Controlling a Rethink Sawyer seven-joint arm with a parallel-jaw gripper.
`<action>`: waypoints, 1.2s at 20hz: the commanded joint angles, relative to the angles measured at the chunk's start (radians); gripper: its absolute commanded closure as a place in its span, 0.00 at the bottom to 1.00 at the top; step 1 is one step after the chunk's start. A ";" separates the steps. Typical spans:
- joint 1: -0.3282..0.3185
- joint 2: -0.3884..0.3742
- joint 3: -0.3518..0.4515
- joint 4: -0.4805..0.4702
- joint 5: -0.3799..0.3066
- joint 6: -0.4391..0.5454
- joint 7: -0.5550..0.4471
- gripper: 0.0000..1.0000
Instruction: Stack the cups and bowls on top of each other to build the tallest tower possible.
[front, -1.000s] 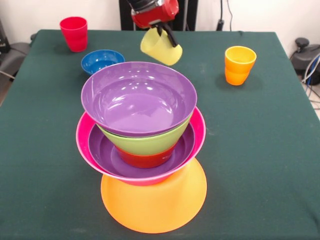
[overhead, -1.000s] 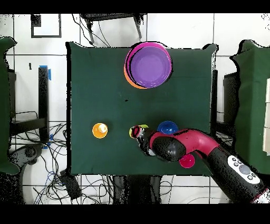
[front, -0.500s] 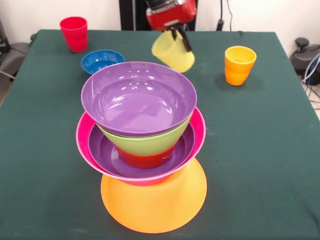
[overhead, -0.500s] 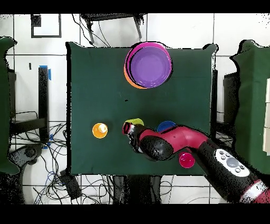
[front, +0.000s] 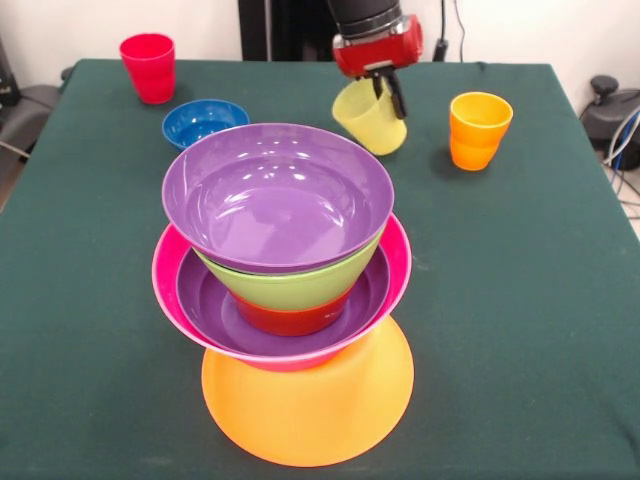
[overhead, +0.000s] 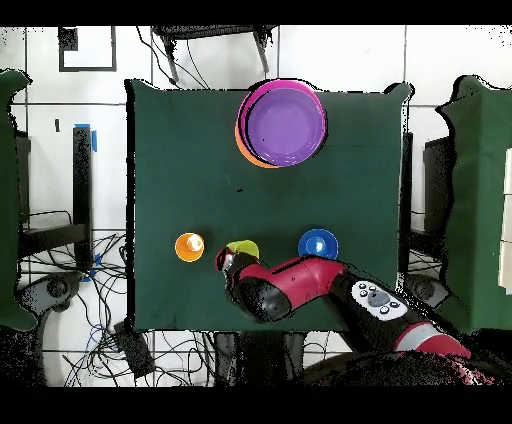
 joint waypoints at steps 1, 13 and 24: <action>0.075 0.046 -0.257 -0.031 0.041 -0.108 0.165 1.00; 0.244 0.134 -0.452 -0.024 0.241 -0.451 0.107 1.00; 0.244 0.236 -0.417 -0.047 0.252 -0.467 0.110 1.00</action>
